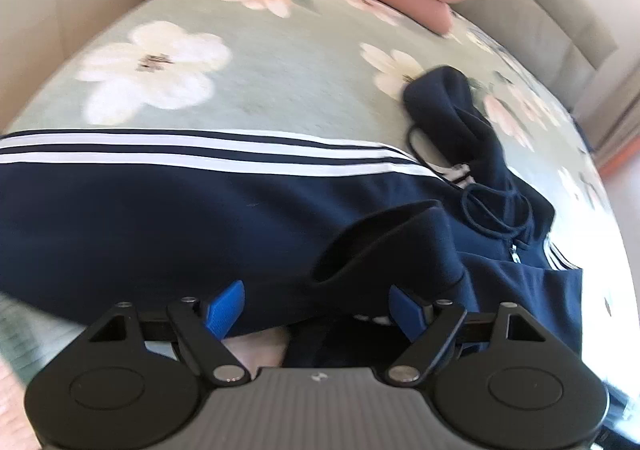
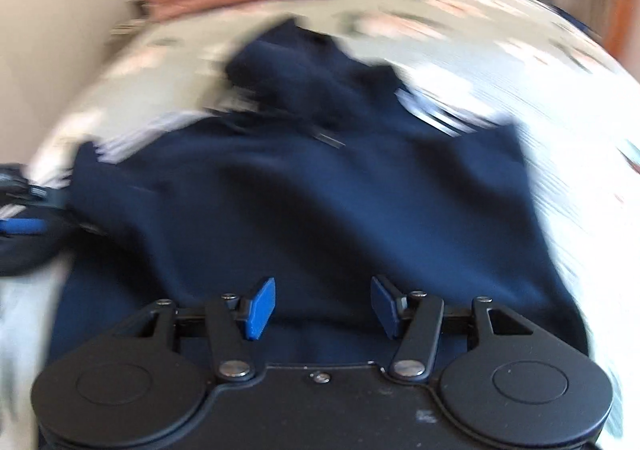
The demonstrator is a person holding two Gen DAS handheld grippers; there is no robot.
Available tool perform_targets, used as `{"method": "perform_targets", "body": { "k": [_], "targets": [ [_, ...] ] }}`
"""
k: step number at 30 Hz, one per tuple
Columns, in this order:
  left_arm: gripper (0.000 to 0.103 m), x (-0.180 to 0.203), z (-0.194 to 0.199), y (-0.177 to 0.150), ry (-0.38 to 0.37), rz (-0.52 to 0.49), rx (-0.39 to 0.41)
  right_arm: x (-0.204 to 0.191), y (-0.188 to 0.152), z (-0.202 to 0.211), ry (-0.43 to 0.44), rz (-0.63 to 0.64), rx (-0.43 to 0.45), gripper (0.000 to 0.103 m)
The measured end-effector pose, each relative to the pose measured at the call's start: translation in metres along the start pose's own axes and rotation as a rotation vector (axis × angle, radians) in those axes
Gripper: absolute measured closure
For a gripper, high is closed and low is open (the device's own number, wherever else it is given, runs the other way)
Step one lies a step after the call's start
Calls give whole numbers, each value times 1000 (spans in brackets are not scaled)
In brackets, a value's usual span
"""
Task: Fold large clothes
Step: 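Fold the held sleeve across the hoodie body with the right gripper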
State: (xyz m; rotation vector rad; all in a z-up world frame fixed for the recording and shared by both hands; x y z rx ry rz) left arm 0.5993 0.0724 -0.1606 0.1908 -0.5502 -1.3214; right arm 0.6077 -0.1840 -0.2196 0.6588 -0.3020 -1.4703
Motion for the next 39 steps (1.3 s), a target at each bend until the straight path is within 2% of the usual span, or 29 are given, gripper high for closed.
{"method": "perform_targets", "body": {
  "k": [3,4,5,7,8,11,12,13,14,16,21,22,23,24,25,26,27,29,31,33,36,39],
  "targets": [
    [21,-14,15,-7,34,25,-2,-49,36,-26,220,45,20,22],
    [21,-20,19,-10,49,31,-2,-63,44,-36,278,59,8,22],
    [21,-26,23,-14,60,34,-3,-75,50,-47,318,74,-4,22],
    [21,-39,28,-20,89,40,-10,-90,62,-69,344,92,-18,22],
    [21,-46,31,-22,103,47,-13,-95,64,-80,362,98,-47,21],
    [21,-64,37,-28,122,86,-14,-112,53,-103,545,105,-246,21],
    [21,-69,39,-29,122,101,-11,-115,51,-103,566,116,-255,33],
    [21,-72,41,-30,122,115,-8,-114,52,-99,567,129,-233,69],
    [21,-75,42,-30,121,126,-5,-112,55,-93,551,145,-212,78],
    [21,-78,44,-30,113,139,2,-101,74,-69,471,158,-104,81],
    [21,-76,48,-22,96,123,30,-87,141,12,263,182,223,81],
    [21,-75,47,-20,96,119,34,-93,148,15,237,183,259,79],
    [21,-74,47,-19,95,116,37,-101,150,12,247,181,266,74],
    [21,-74,46,-17,94,115,40,-108,143,5,279,172,237,64],
    [21,-73,43,-15,94,115,41,-118,131,-7,313,162,175,48],
    [21,-73,42,-13,94,114,42,-129,114,-20,345,171,96,39],
    [21,-73,40,-10,94,113,47,-138,98,-32,381,191,27,36],
    [21,-73,36,-5,91,109,58,-143,67,-42,397,211,-41,37],
    [21,-71,30,0,73,107,58,-127,41,-38,362,211,-76,36],
    [20,-64,21,5,27,101,49,-93,21,-27,308,179,-89,34],
    [18,-46,-3,16,-60,105,25,-28,4,-16,158,95,-111,34],
    [18,-30,-34,27,-88,106,-15,52,-6,4,-8,-30,-103,33]
  ]
}}
Point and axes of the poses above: each gripper's, at about its wrist camera, not at the fingertips, and z roughly against the way its jaws point, x to its right, y to its top, the point moved 6 cm from there along -z, roughly the way its jaws point, and after that the axes turned 4 degrees about y, right-handed, at the moved point
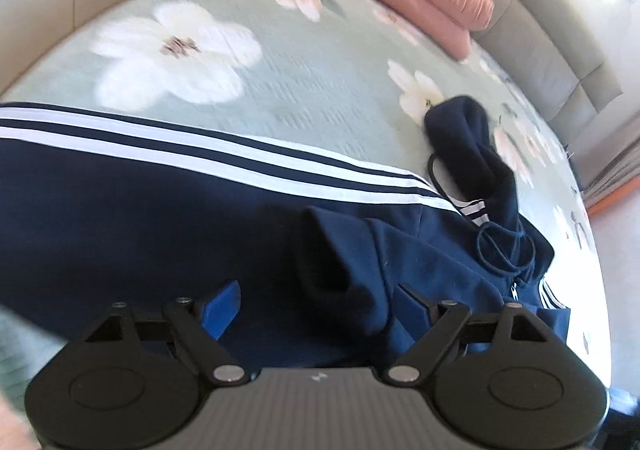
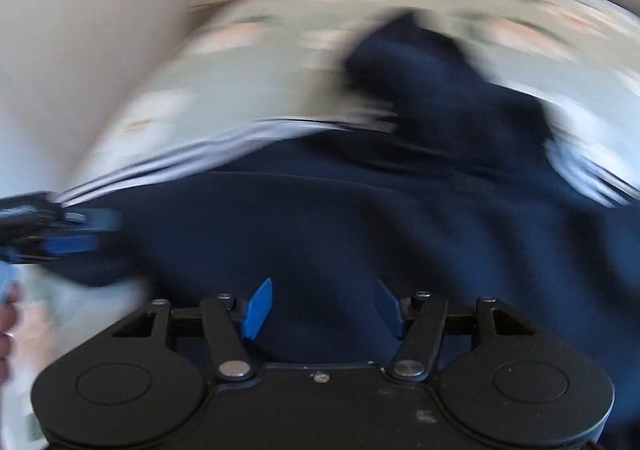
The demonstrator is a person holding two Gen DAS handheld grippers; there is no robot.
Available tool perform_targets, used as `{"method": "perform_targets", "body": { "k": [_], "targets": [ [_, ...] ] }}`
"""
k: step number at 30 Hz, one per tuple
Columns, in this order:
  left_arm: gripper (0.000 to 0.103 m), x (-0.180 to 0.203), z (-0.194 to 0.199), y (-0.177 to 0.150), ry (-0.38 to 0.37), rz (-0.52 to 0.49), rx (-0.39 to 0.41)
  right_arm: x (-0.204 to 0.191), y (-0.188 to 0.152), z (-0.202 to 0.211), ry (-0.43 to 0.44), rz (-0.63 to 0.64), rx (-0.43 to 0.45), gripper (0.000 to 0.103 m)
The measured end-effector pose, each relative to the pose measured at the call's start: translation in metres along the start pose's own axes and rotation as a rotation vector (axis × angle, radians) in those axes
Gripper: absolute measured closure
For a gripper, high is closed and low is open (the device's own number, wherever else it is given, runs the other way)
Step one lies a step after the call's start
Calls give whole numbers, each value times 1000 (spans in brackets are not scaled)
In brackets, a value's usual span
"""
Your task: Fold large clothes
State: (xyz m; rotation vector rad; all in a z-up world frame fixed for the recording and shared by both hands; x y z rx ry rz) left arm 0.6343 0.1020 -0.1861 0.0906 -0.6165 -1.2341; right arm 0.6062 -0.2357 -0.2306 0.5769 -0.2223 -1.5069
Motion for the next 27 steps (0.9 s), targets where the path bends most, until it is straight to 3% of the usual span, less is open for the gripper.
{"method": "perform_targets", "body": {
  "k": [2,3,4,5,6,9,11,12,13,15,17,19,21,22,23,25,27],
  "targets": [
    [20,12,-21,7,-30,-20,-25,48,-5,16,-83,-90,5,33],
    [28,17,-33,10,-33,-19,-53,68,-4,22,-120,-133,12,33],
    [53,22,-43,11,-31,-22,-77,86,-5,27,-147,-171,24,33],
    [69,27,-50,12,-24,-35,-90,100,0,26,-166,-195,39,33],
    [92,32,-54,13,-12,-51,-85,112,-1,31,-186,-208,53,33],
    [95,53,-43,22,5,-120,0,126,7,32,-240,-190,81,34],
    [95,66,-19,33,-49,-127,78,131,15,26,-258,-169,79,58],
    [95,71,-5,41,-85,-123,114,133,17,26,-252,-158,76,83],
    [95,75,8,48,-122,-120,154,137,21,27,-257,-153,82,93],
    [95,77,33,61,-170,-124,233,143,28,27,-270,-150,110,93],
    [95,70,35,64,-131,-139,245,145,31,14,-264,-162,109,93],
    [95,45,10,56,-43,-111,156,145,33,-1,-274,-176,83,93],
    [95,19,-27,34,-4,-56,9,147,27,-11,-289,-200,45,93],
    [93,9,-42,23,26,-61,-19,146,31,-18,-301,-198,45,93],
    [93,2,-53,14,37,-71,-26,143,30,-19,-320,-179,43,93],
    [91,-6,-49,8,-37,-22,38,133,32,-19,-369,-126,23,92],
    [88,-14,-43,8,-61,30,44,117,34,-13,-353,-85,7,86]
  ]
}}
Point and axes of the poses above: each gripper's, at about its wrist camera, not at the fingertips, and z roughly against the way its jaws point, x to its right, y to its top, the point moved 6 cm from there along -z, roughly the way its jaws point, and after that the axes turned 4 degrees about y, right-handed, at the moved point
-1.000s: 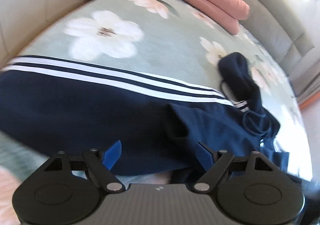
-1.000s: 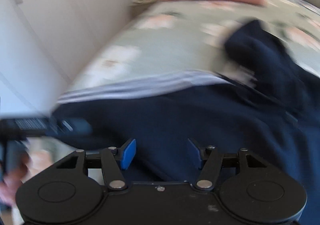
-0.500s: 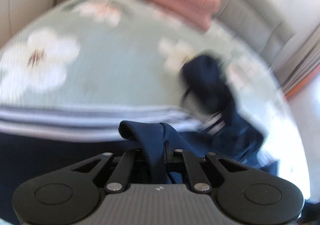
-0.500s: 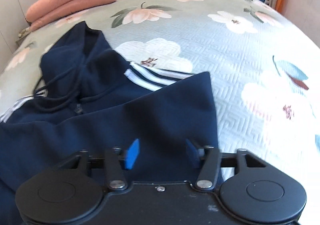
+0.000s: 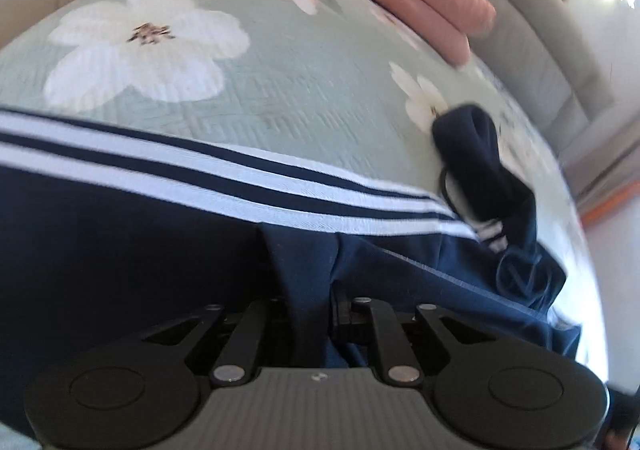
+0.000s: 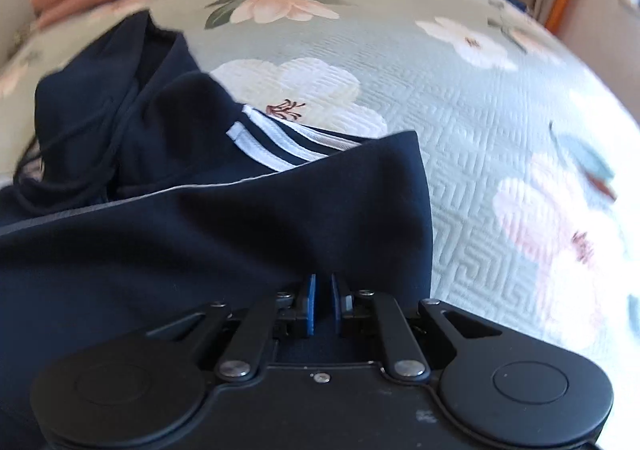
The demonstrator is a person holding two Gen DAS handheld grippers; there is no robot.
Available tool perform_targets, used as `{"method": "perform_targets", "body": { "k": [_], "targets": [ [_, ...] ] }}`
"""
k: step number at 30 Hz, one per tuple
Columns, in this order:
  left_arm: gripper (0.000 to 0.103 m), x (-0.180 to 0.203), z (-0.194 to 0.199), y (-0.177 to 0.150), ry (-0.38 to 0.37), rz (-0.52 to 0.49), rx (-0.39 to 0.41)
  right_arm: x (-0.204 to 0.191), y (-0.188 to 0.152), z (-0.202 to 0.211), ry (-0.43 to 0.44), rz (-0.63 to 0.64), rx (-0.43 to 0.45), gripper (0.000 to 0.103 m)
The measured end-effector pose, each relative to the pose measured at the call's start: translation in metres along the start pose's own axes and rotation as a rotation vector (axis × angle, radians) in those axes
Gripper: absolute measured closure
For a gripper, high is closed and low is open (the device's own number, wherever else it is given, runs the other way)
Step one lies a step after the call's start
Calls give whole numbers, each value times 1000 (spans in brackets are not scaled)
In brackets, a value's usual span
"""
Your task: Fold large clothes
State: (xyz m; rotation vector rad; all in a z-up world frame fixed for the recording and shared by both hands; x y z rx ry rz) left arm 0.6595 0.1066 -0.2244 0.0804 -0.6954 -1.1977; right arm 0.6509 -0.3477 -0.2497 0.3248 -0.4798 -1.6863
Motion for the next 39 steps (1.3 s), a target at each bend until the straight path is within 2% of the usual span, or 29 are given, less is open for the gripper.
{"method": "perform_targets", "body": {
  "k": [2,4,7,8,10,11,14,16,17,18,19,21,23,24,26,27,29,30,31,32,33,35,37,39],
  "targets": [
    [85,-2,7,-3,0,11,2,-21,-1,6,96,30,5,86],
    [78,-6,21,-8,13,-4,7,-43,-14,14,133,89,-19,86],
    [67,-17,53,-13,46,-29,49,-64,-43,-3,98,165,-123,83],
    [62,-25,67,-12,61,-25,66,-68,-46,-2,82,200,-90,82],
    [46,-46,96,-17,61,15,104,-76,-48,-2,42,255,-91,81],
    [44,-58,108,-18,64,34,116,-78,-47,-1,25,258,-101,81],
    [41,-113,136,-22,156,156,135,-82,-47,-2,4,272,-111,81],
    [41,-156,151,-23,208,300,165,-81,-45,-2,11,260,-114,81],
    [40,-175,158,-22,211,384,187,-82,-43,-4,17,248,-113,81],
    [33,-194,163,-21,200,471,213,-82,-42,-5,23,236,-112,81],
    [21,-205,165,-20,183,529,234,-80,-42,-4,29,222,-108,81],
    [14,-222,161,-17,142,628,260,-79,-39,-9,36,192,-99,80],
    [14,-230,152,-12,167,684,259,-78,-40,-9,34,182,-93,80],
    [8,-230,149,-9,174,684,281,-79,-39,-9,32,180,-92,80],
    [7,-227,142,3,215,662,310,-79,-39,-9,30,173,-91,80],
    [8,-226,137,12,241,645,319,-78,-39,-9,30,169,-91,80],
    [24,-225,126,25,302,606,334,-78,-40,-7,30,162,-89,80],
    [44,-225,122,31,350,578,335,-78,-40,-7,31,158,-87,80],
    [74,-224,118,37,406,533,333,-77,-40,-7,33,152,-84,80],
    [88,-222,116,40,447,497,329,-77,-40,-6,35,145,-81,80],
    [93,-221,116,44,441,482,335,-76,-40,-6,38,137,-78,80],
    [94,-210,128,49,434,451,373,-75,-40,-7,44,131,-74,80],
    [95,-173,151,57,476,282,458,-71,-40,-8,56,118,-70,80],
    [94,-117,172,61,500,70,537,-67,-40,-6,73,81,-65,80]
  ]
}}
Point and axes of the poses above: each gripper's, at about its wrist camera, not at the fingertips, and z roughly against the way its jaws point, x to its right, y to its top, the point moved 6 cm from there along -z, roughly the way its jaws point, and after that the axes turned 4 degrees about y, right-handed, at the moved point
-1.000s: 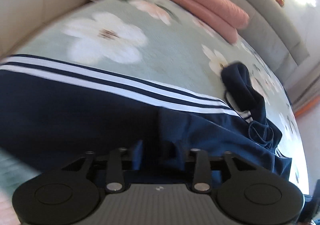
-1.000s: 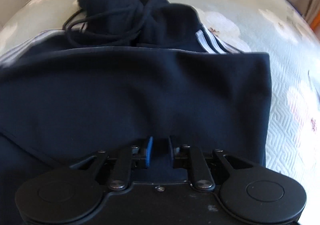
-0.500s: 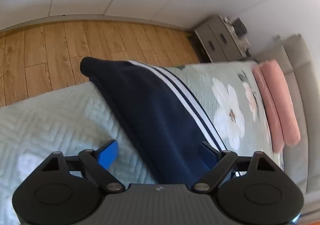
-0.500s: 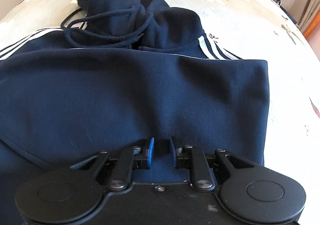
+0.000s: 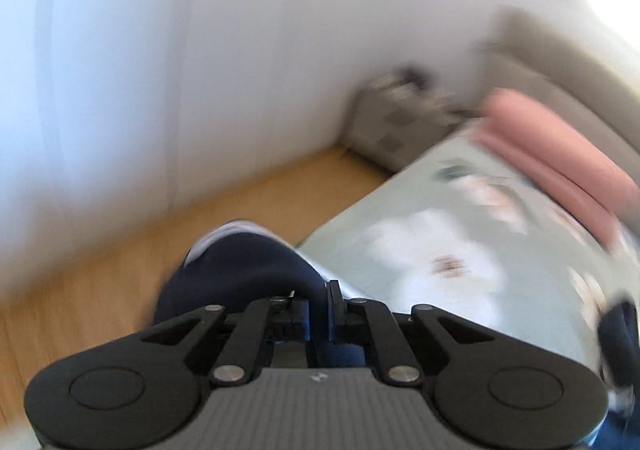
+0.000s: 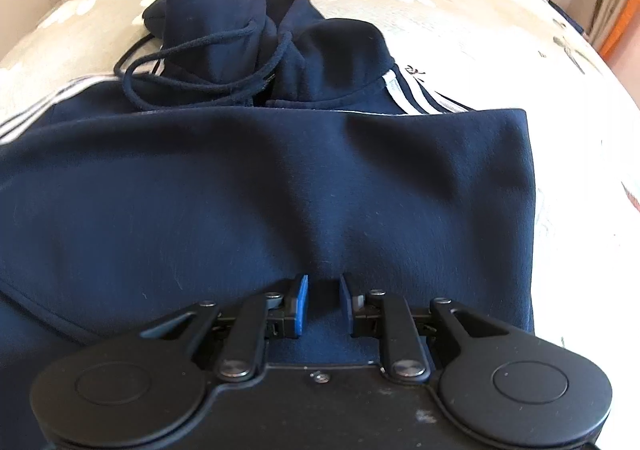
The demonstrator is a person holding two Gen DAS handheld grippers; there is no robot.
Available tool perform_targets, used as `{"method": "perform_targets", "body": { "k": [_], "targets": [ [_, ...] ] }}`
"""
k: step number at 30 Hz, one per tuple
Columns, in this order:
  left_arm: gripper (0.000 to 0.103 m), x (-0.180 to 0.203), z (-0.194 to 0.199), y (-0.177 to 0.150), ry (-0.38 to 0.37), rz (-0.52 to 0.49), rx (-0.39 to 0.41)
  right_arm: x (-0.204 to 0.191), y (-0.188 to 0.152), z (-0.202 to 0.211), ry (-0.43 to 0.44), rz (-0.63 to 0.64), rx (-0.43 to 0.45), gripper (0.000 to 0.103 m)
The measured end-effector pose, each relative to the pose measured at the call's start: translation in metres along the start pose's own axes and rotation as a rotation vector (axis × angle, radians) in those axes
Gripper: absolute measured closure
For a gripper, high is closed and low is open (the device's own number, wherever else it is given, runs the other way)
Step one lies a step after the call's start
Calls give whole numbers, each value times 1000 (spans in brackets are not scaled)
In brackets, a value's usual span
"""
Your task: Fold large clothes
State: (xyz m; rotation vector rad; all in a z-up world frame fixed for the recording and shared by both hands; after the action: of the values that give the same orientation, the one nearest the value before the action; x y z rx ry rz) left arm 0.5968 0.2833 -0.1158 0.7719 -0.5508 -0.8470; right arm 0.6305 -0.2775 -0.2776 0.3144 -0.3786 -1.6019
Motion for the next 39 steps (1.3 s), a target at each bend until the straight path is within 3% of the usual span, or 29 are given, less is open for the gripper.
{"method": "perform_targets", "body": {
  "k": [1,4,8,9,11,13,14,16,20,21,22,24,27,32,35,39],
  "targets": [
    [94,24,22,5,-31,-79,49,2,0,2,7,-22,6,80],
    [94,103,87,2,-215,-271,154,10,1,25,52,-101,82,75],
    [94,217,159,-52,-501,-592,254,23,-2,58,47,-131,168,71],
    [94,239,169,-72,-564,-648,251,28,-4,63,48,-141,173,70],
    [87,287,178,-131,-708,-853,161,41,-8,70,47,-173,165,67],
    [85,317,167,-193,-753,-1043,30,56,-16,72,56,-211,139,67],
    [85,321,161,-216,-755,-1088,-27,62,-19,71,67,-227,121,67],
    [84,313,150,-238,-769,-1096,-133,69,-25,70,94,-237,88,66],
    [81,277,148,-216,-756,-947,-247,57,-24,69,193,-190,67,62],
    [80,268,148,-209,-746,-915,-262,50,-21,68,225,-181,66,54],
    [78,256,151,-203,-736,-896,-266,42,-17,67,251,-174,68,39],
    [77,247,152,-196,-699,-881,-277,32,-12,67,264,-165,84,27],
    [72,232,152,-193,-665,-858,-288,38,-16,69,230,-182,84,27],
    [71,227,147,-204,-643,-832,-328,59,-39,69,340,-275,18,26],
    [71,226,153,-206,-636,-846,-316,69,-53,78,304,-269,16,26],
    [71,226,159,-206,-645,-845,-305,65,-62,79,434,-290,-15,25]
  ]
}}
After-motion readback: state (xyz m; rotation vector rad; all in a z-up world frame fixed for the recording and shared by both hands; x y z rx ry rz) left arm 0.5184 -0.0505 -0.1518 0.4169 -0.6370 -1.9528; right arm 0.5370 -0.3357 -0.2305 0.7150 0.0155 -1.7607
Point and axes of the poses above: each gripper's, at about its wrist camera, not at the fingertips, and z roughly against the way its jaws point, x to its right, y to its top, the point moved 6 cm from there along -z, roughly the way its jaws point, and after that the axes turned 4 degrees about y, right-handed, at the moved point
